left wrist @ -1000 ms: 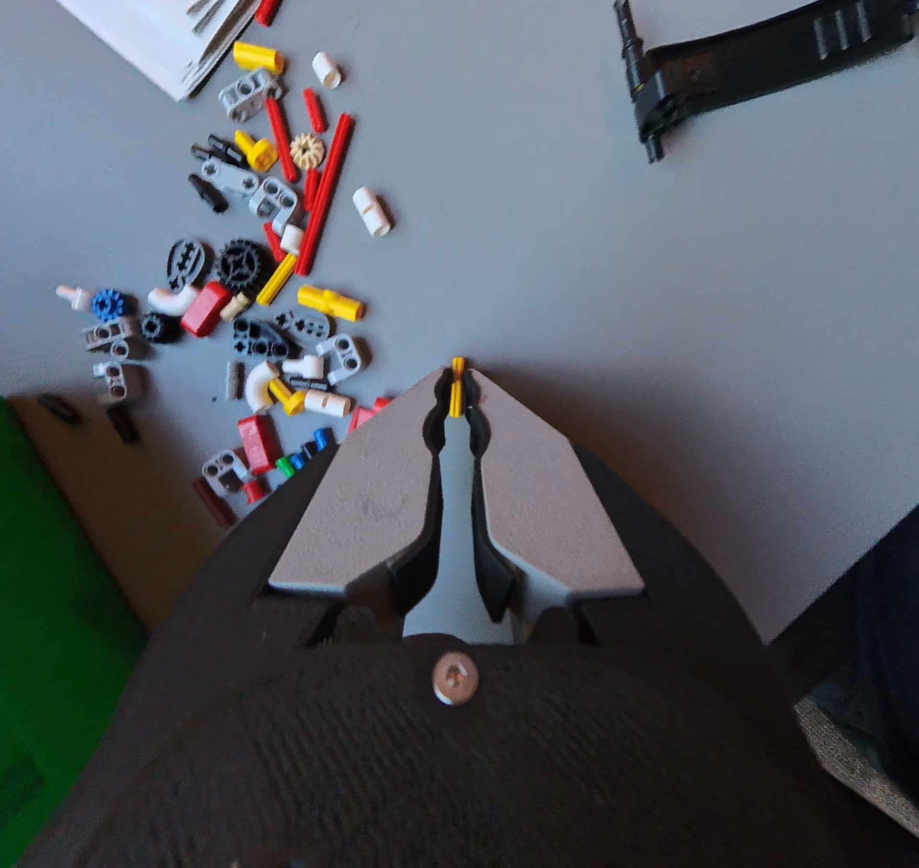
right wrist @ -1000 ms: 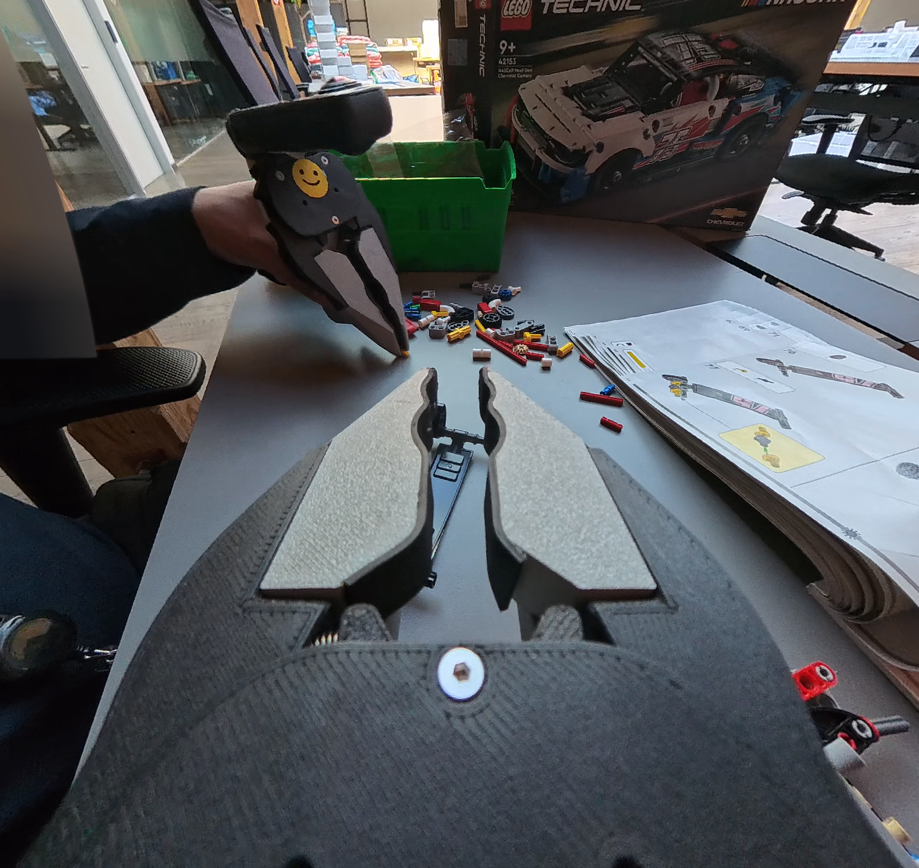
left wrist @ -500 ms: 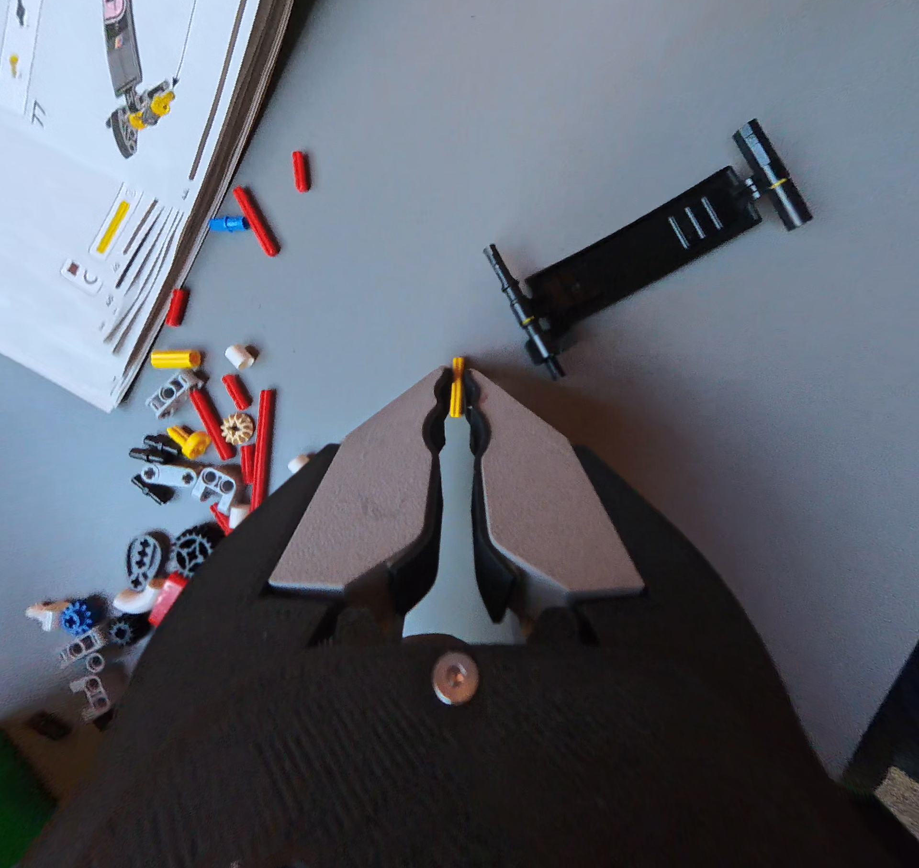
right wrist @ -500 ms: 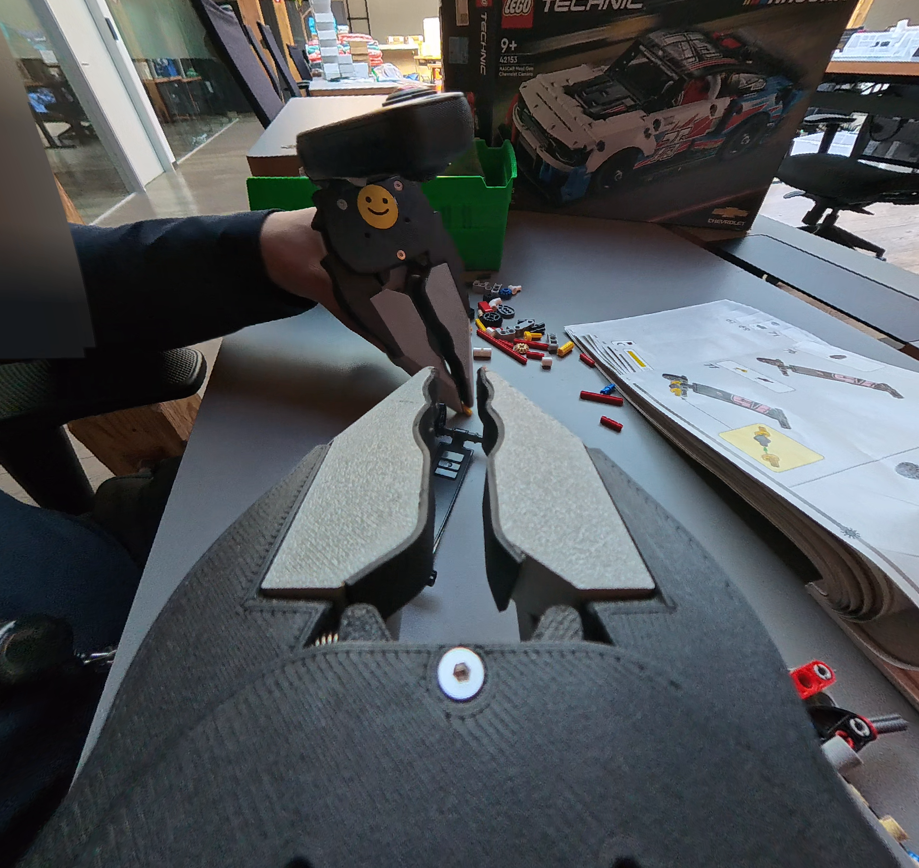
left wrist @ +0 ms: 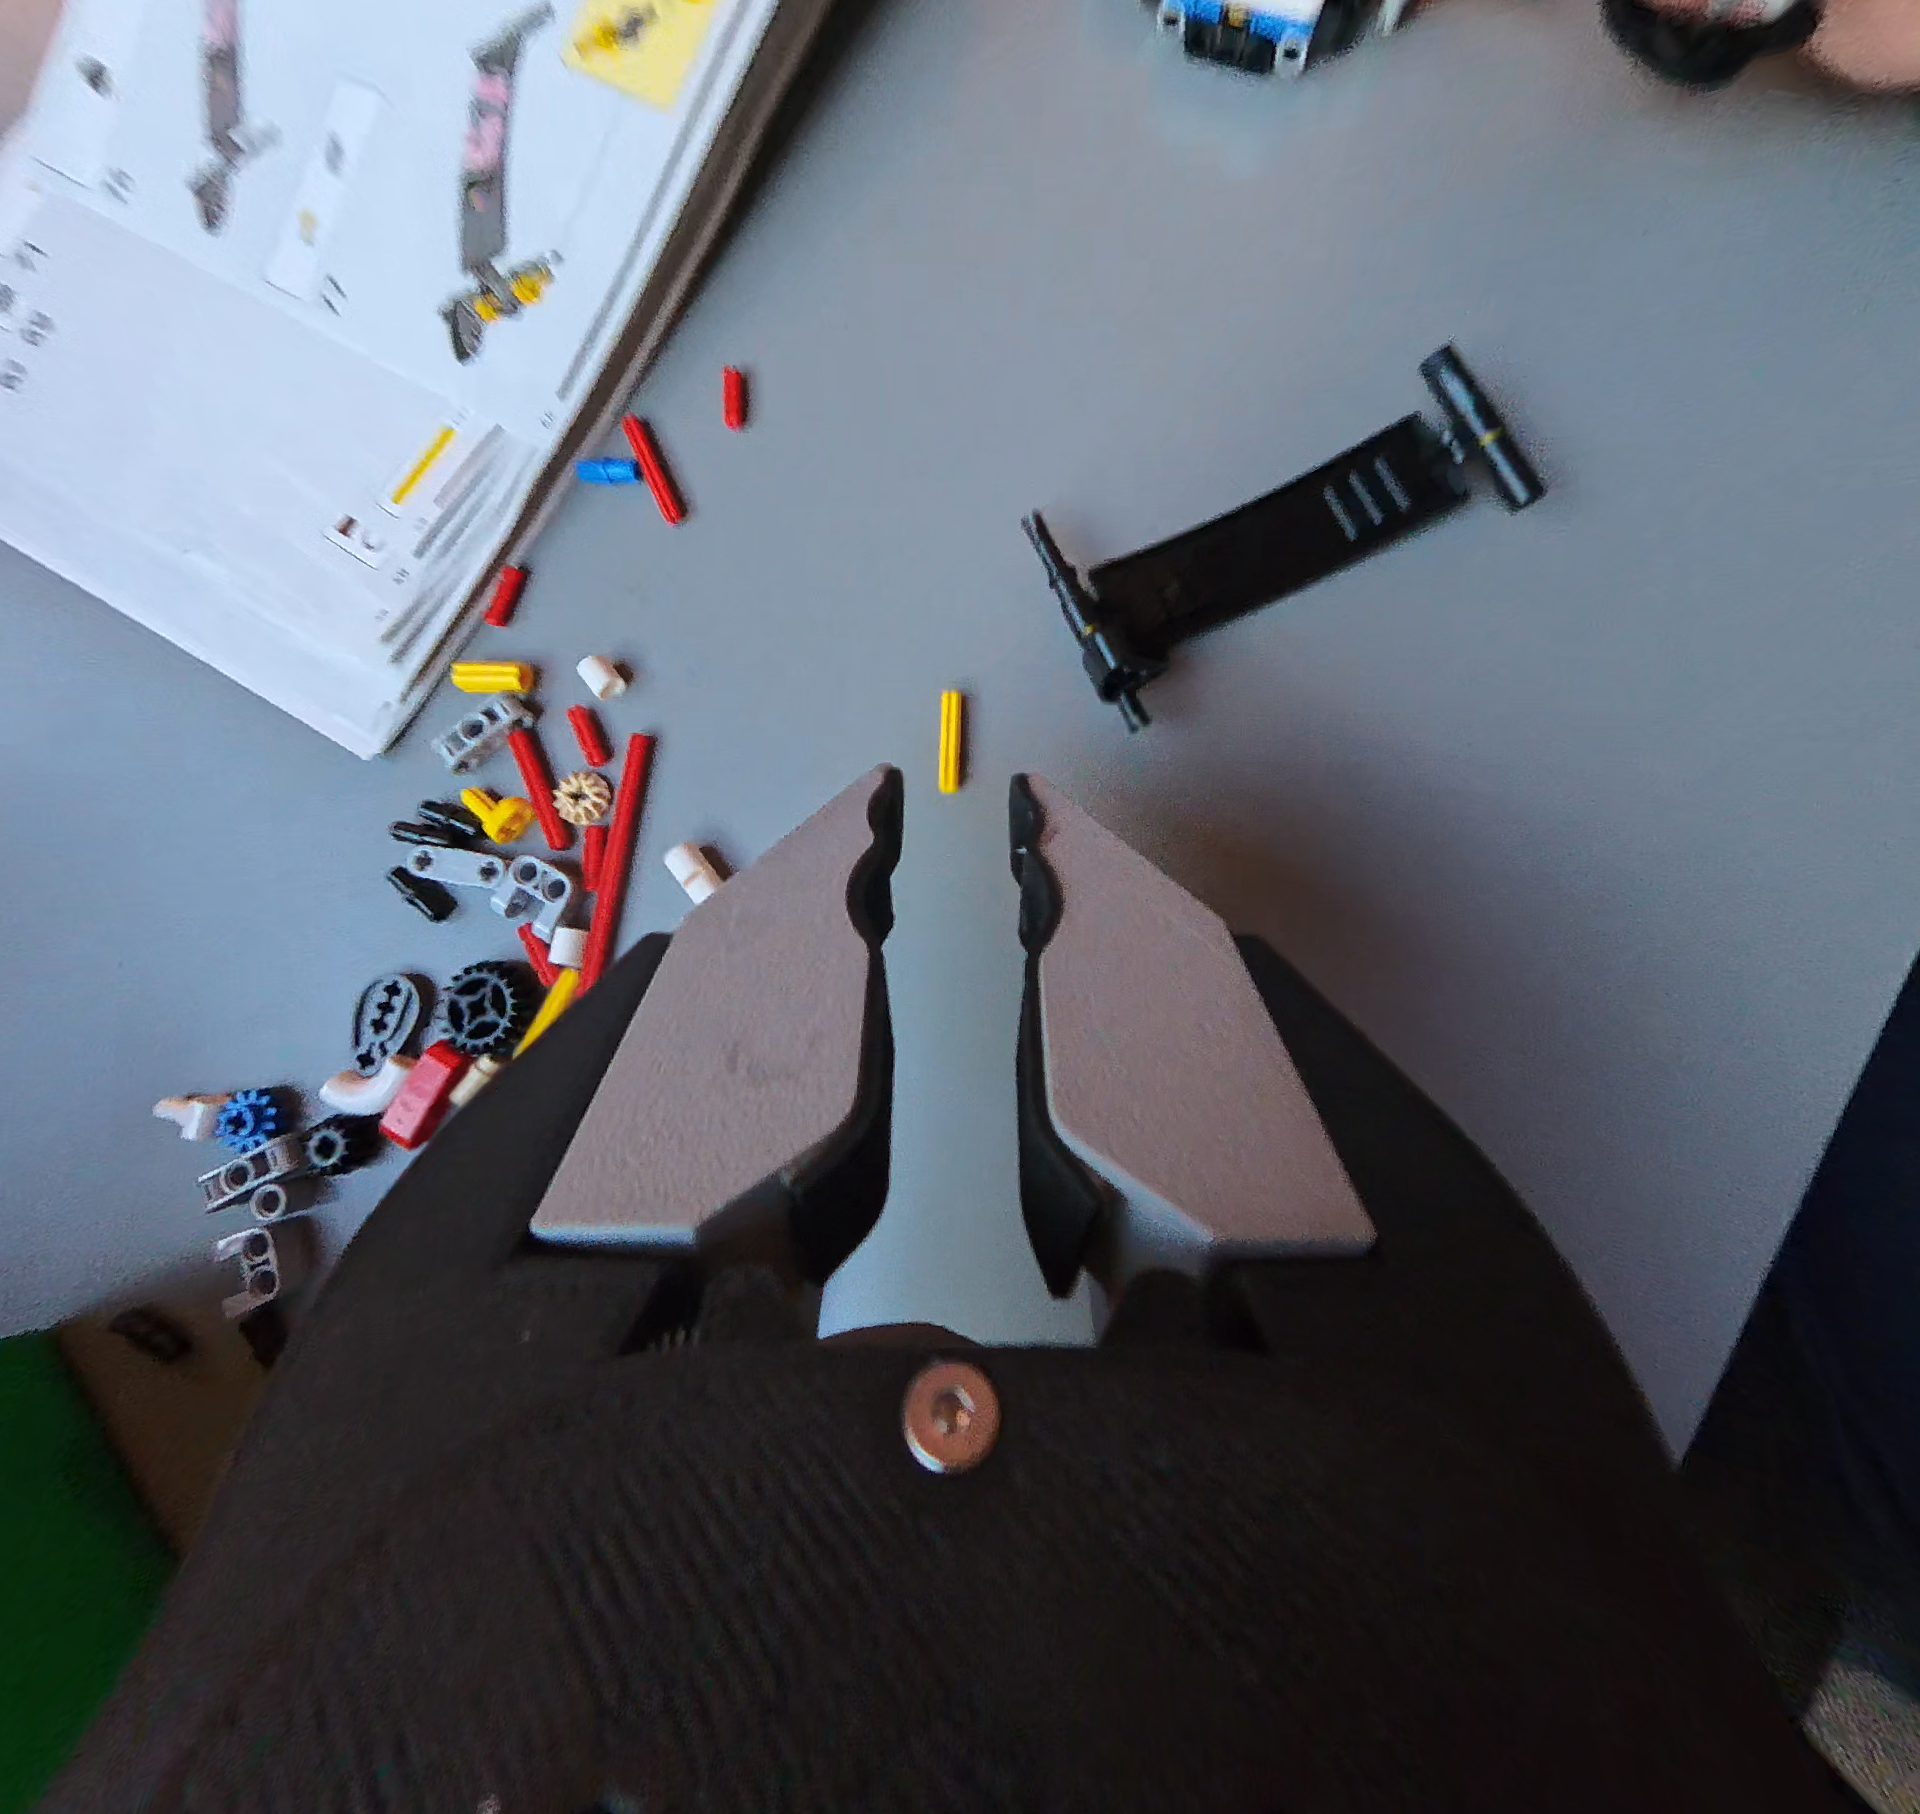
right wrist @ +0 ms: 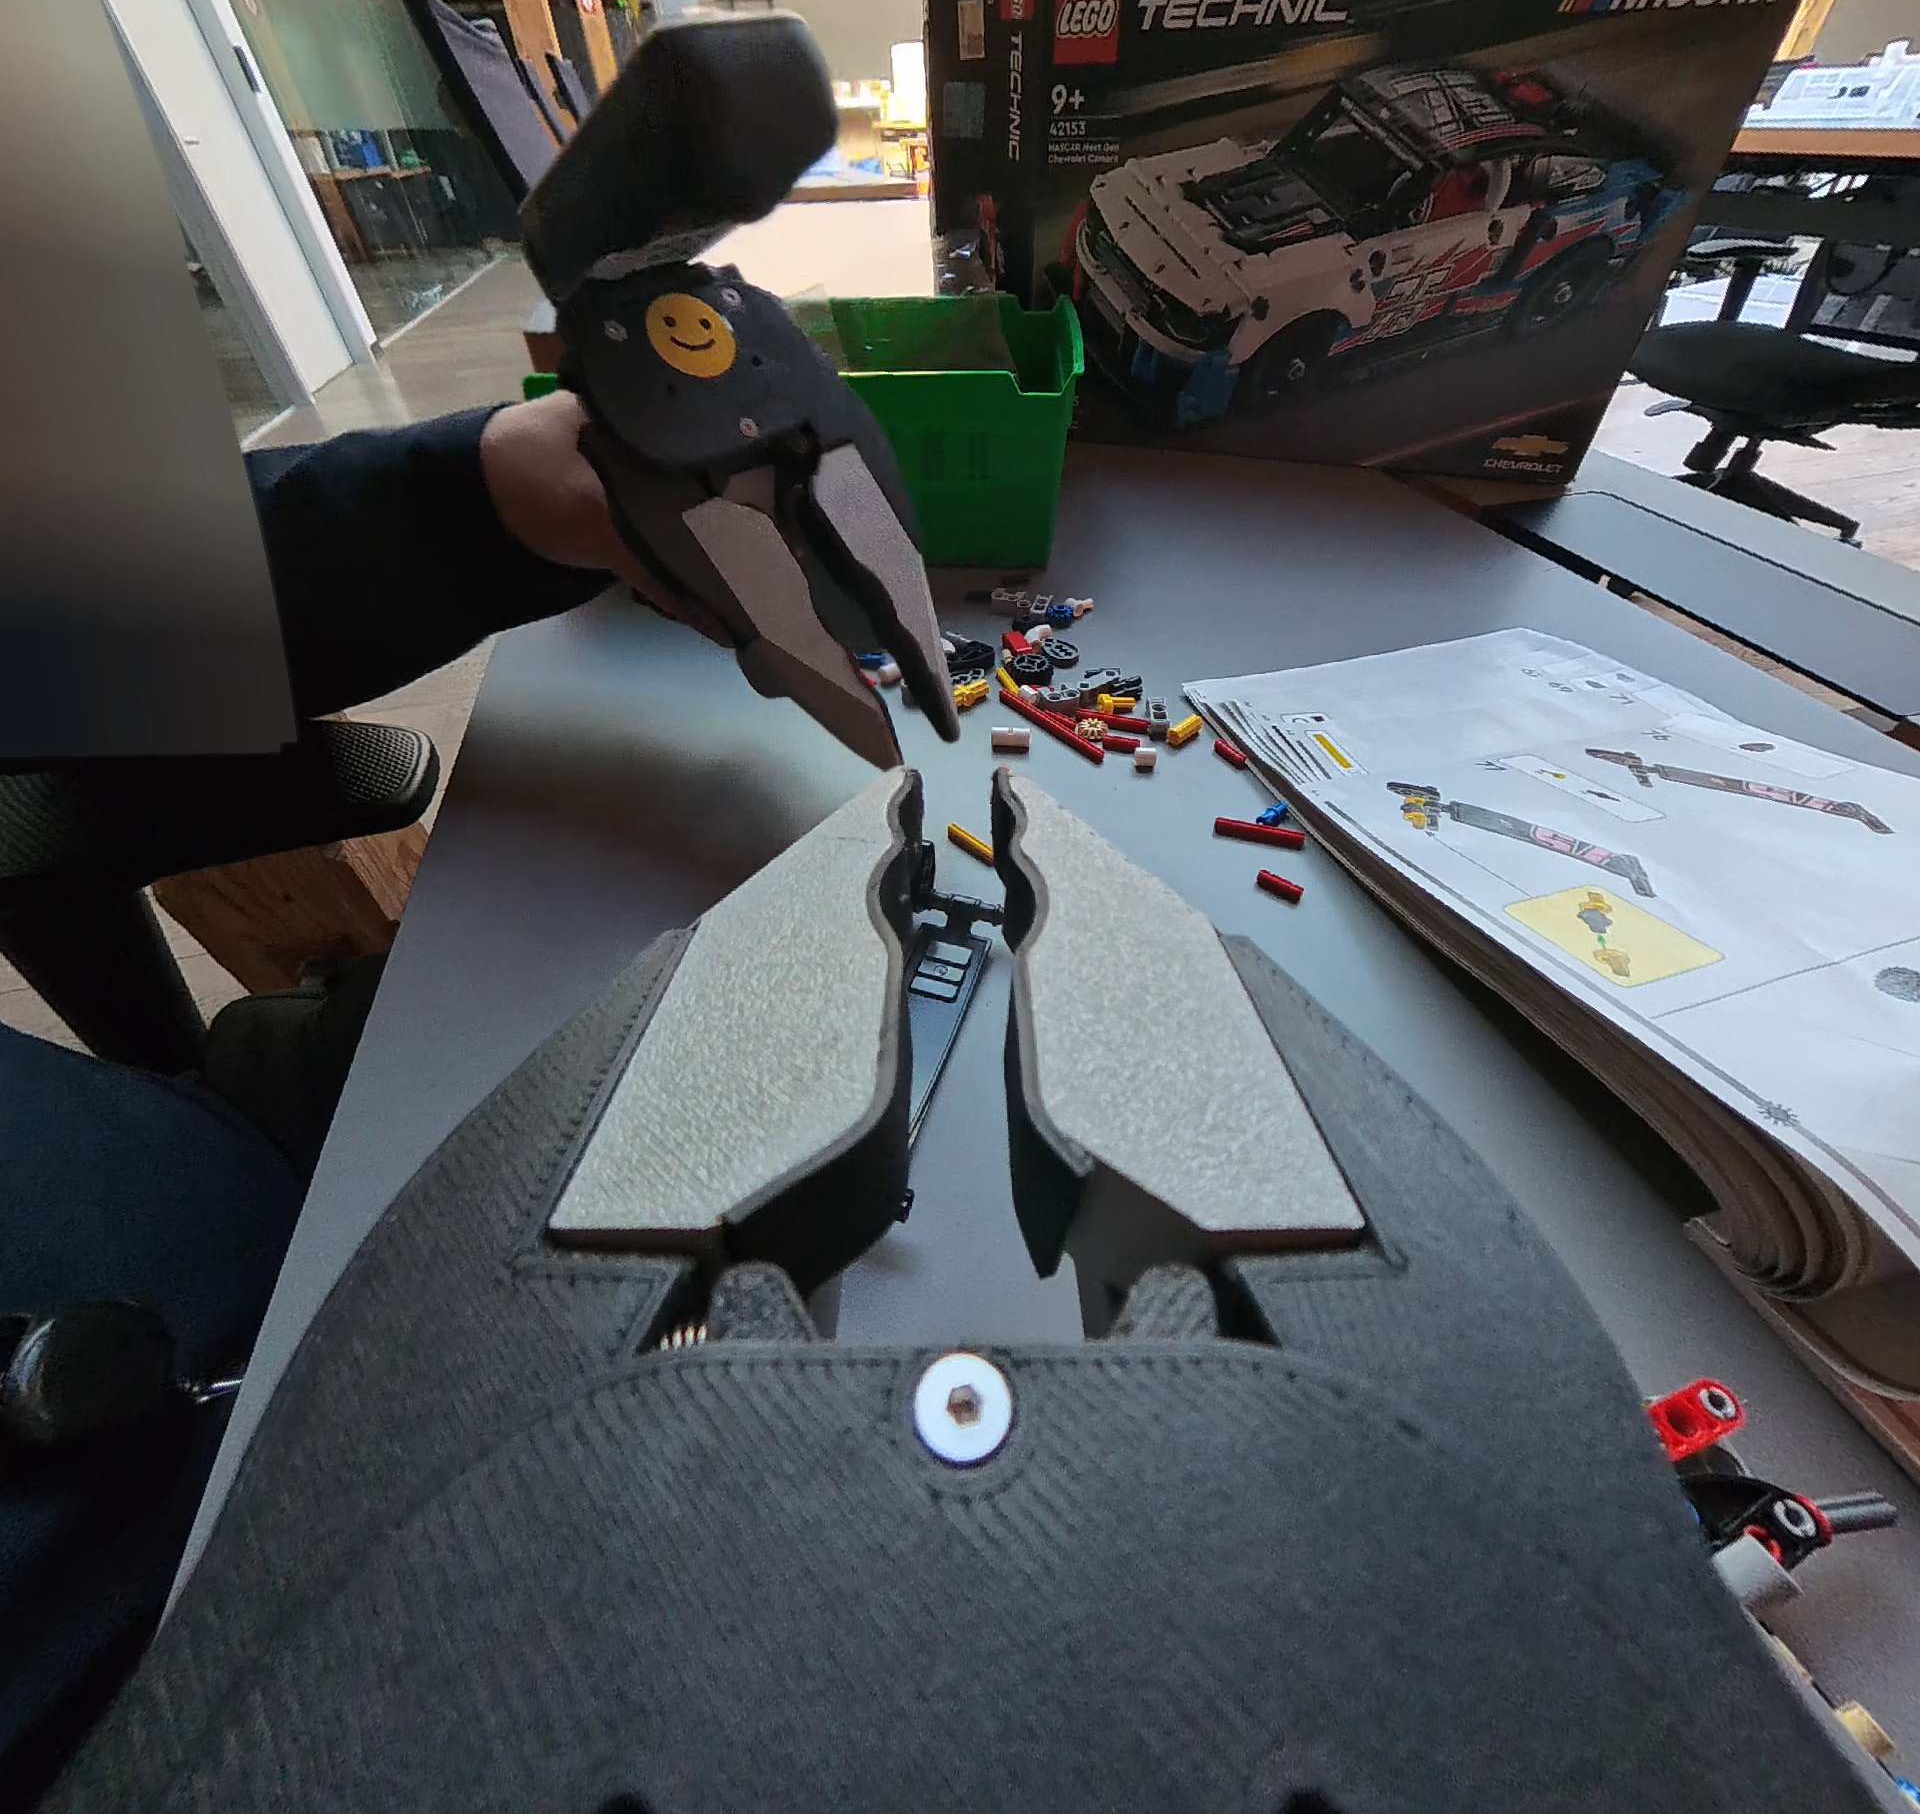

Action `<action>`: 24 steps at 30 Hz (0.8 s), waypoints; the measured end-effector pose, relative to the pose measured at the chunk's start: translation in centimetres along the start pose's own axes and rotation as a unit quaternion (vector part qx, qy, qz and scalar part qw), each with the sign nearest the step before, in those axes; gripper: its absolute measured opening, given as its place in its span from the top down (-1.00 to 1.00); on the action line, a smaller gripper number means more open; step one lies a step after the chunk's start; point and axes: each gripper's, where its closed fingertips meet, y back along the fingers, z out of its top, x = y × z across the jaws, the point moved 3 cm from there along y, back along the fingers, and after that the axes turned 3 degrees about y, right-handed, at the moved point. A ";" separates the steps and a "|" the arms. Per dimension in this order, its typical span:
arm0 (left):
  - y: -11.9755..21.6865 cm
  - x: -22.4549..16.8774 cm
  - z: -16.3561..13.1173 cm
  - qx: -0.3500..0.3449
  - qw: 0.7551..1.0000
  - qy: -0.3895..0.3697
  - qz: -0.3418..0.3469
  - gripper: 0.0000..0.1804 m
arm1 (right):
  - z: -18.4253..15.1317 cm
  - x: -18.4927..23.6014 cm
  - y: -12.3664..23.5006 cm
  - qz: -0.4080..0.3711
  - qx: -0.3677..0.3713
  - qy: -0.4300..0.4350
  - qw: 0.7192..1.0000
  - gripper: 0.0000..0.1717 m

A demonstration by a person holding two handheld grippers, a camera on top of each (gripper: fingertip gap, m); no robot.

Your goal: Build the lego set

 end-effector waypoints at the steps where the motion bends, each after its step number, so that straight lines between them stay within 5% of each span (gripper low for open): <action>1: 0.3 0.1 0.4 -0.023 1.000 -0.001 0.011 0.80 | 0.0 0.0 0.0 -0.001 0.000 -0.001 1.000 0.89; 9: 2.2 3.4 0.8 -0.138 0.985 0.008 0.107 0.77 | -0.1 -0.3 0.0 -0.001 -0.002 -0.009 1.000 0.88; 16: 4.8 5.2 1.0 -0.267 0.948 0.022 0.172 0.84 | 0.0 -0.3 0.0 0.001 -0.006 -0.012 1.000 0.88; 24: 6.1 5.8 0.8 -0.298 0.938 0.020 0.178 0.88 | -0.2 -0.7 -0.5 -0.003 0.001 -0.009 1.000 0.88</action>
